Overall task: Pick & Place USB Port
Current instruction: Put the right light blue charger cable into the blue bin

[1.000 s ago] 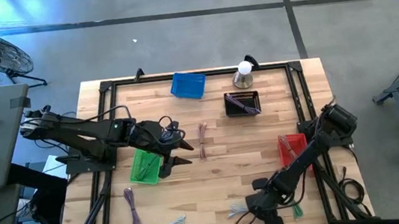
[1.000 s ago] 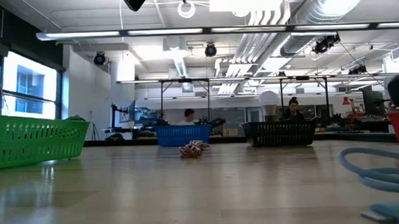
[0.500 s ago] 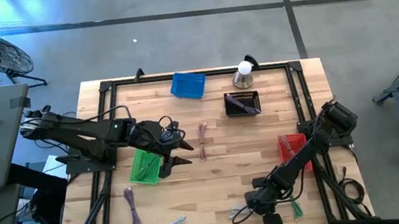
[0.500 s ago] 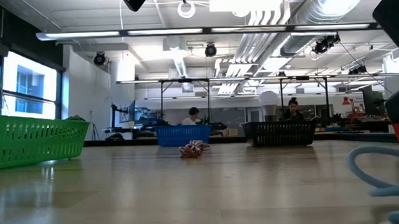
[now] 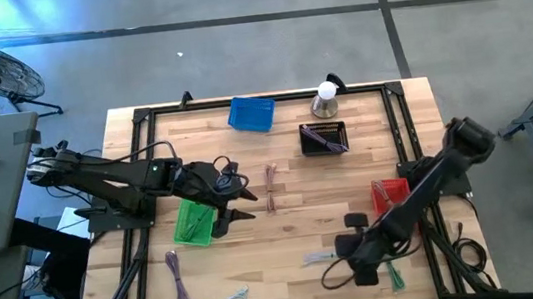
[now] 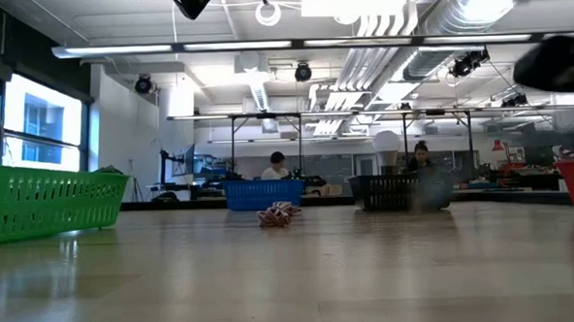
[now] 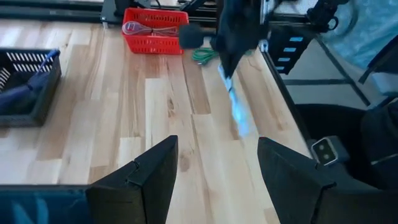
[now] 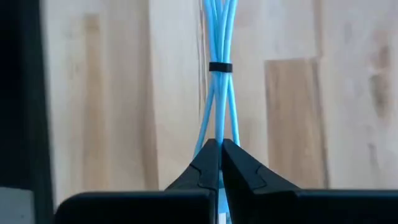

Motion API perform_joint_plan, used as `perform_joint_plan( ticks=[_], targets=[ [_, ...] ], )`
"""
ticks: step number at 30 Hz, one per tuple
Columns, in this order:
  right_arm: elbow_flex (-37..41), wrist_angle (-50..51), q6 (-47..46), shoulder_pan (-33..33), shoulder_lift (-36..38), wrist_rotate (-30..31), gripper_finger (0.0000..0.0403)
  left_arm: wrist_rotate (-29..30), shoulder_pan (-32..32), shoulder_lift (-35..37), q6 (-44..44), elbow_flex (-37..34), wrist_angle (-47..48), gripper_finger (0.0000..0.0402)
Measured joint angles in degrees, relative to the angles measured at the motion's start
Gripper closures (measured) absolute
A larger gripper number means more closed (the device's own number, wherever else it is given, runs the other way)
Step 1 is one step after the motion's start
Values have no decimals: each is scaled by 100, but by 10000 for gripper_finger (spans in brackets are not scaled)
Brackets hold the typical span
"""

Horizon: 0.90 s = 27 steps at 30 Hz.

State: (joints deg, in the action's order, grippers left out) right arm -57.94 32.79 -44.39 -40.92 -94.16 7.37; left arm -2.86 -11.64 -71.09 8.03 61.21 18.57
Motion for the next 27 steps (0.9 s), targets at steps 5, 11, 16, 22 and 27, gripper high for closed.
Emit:
perform_joint_plan(
  ticks=[5,11,16,22,27],
  targets=[
    [-55,-296,623,1,641,828,403,11,-2,0,-389,0,-55,186],
    [-186,-1335,2384,-3,1134,1579,403,-131,-2,0,-738,0,-362,186],
    [-194,-2601,4168,7,1238,1667,403,-488,-2,-68,-1033,0,-1012,186],
    [-196,-3524,5555,27,1241,1781,402,-1071,-2,-430,-1444,0,-1907,186],
    [-196,-3761,5775,209,1241,1782,402,-1630,-2,-987,-1747,-7,-2743,186]
  ],
)
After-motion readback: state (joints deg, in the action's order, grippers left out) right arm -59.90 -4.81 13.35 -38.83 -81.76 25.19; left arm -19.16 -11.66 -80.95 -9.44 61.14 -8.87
